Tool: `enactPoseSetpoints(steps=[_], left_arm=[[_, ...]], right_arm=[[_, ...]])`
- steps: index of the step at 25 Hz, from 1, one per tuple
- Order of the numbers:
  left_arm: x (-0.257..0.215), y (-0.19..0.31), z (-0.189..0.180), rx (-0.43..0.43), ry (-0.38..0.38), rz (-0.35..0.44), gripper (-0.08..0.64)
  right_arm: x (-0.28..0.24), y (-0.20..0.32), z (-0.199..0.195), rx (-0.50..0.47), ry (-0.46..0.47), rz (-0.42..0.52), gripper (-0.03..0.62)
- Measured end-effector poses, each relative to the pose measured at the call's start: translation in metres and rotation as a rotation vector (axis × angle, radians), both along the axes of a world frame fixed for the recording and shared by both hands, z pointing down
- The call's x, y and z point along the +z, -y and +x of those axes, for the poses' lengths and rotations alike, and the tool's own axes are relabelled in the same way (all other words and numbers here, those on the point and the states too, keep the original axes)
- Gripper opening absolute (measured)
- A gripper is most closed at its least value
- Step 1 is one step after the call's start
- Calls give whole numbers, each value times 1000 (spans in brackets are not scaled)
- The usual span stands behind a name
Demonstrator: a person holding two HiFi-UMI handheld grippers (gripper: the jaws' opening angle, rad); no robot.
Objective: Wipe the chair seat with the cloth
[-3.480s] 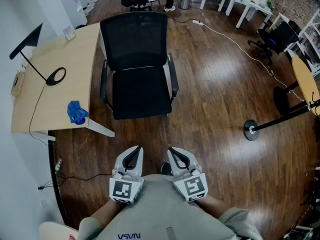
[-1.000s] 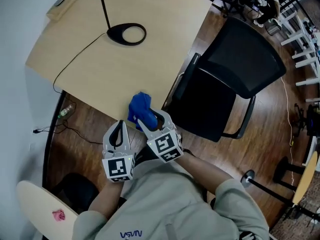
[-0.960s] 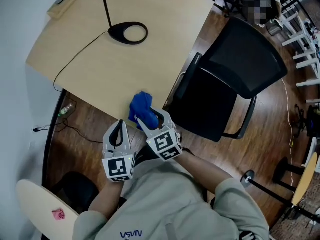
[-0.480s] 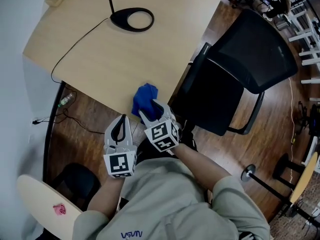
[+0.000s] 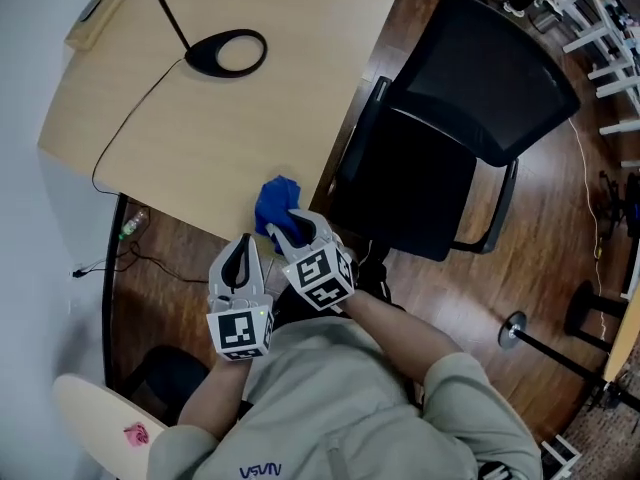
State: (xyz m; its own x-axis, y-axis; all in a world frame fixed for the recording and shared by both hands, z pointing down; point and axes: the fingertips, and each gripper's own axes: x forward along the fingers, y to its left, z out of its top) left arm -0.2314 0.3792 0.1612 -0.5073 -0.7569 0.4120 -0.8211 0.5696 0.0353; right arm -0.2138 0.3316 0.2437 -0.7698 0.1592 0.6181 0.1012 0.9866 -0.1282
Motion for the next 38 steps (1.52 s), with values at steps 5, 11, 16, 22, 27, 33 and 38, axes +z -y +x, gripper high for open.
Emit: enactPoseSetpoints(steps=[5,11,16,22,27,33,38], left_arm=[[-13,58,27,96,6,26,5],[-22,147,75,205,6,34,5],[-11,226,107,241,15,6,5],[12,315,135,208,20,-31,5],[24,352,141,193,12,-45,3],[66,356,134,181,-35,-81,4],[120,373,122,219,-79,-115,3]], right_arm=[[-30,74,33,144,52,15,92],[-48,175,83,288,82,25,92],[-46,253,113,320,93,17,91],[-21,329,130,290,91,11,91],[-4,372,129,274,107,25,87],[26,384,112,245,75,16,88],[78,399,84,236,57,10,89]])
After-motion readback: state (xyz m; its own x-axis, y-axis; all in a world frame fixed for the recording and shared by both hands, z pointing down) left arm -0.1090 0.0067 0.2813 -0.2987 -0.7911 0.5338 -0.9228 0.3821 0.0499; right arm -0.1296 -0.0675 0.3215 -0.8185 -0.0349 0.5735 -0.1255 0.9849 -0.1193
